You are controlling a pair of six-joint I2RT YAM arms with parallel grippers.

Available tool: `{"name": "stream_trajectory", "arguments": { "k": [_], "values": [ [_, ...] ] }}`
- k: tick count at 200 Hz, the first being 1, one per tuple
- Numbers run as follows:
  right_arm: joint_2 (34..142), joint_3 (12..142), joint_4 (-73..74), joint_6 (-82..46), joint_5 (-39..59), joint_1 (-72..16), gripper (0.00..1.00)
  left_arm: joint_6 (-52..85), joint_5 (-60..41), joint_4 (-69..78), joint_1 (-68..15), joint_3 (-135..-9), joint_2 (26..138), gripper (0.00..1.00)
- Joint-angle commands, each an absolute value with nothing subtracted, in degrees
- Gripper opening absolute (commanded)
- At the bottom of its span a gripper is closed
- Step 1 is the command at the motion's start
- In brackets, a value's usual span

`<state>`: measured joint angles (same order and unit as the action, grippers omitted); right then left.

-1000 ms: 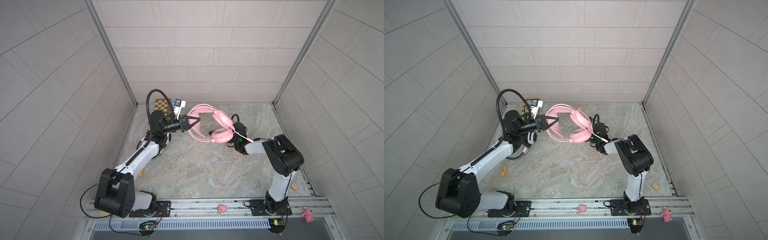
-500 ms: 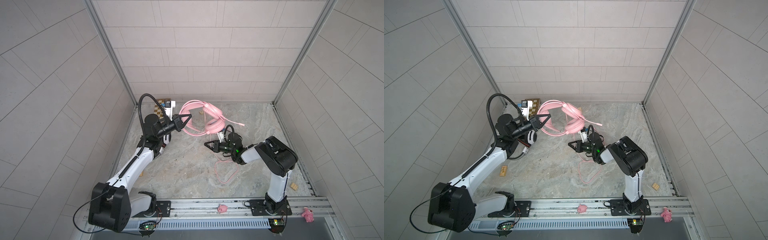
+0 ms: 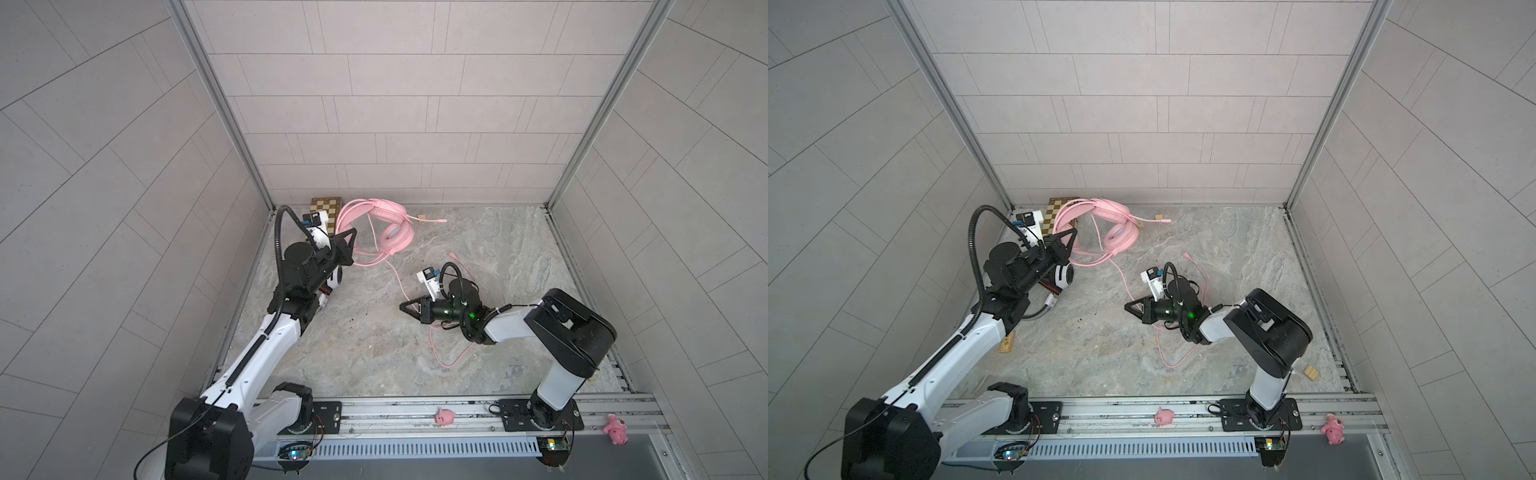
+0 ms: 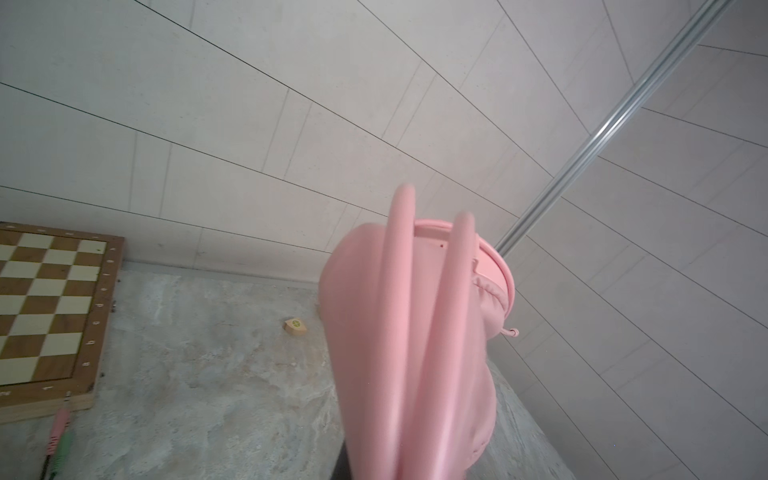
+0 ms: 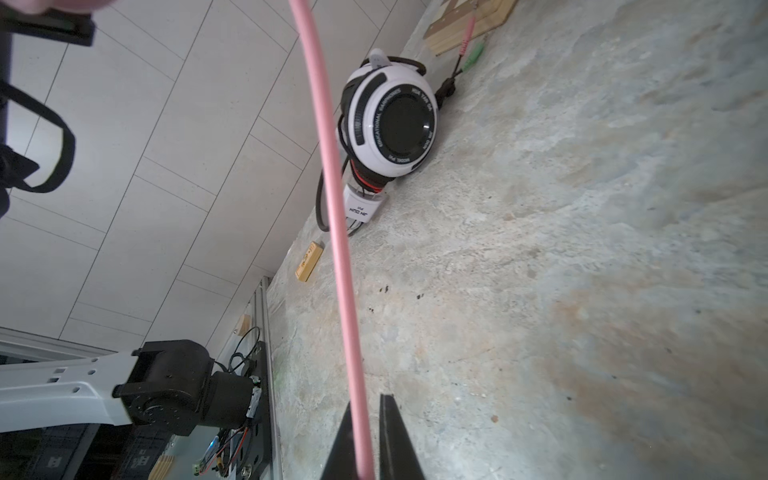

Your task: Wrap the headphones

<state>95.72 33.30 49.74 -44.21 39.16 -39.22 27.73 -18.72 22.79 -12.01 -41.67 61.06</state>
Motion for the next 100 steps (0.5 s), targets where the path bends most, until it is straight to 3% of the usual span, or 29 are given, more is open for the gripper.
{"name": "stream_trajectory", "arguments": {
  "k": [1, 100],
  "values": [
    [89.25, 35.11, 37.26, -38.21, 36.75, -42.22, 0.11, 25.75, -13.14, 26.85, -11.79, -41.98, 59.11, 0.0],
    [73.9, 44.78, 1.31, -18.7, 18.92, -44.57, 0.07, 21.78, -10.44, 20.12, -11.97, -43.69, 58.71, 0.0]
  ]
}}
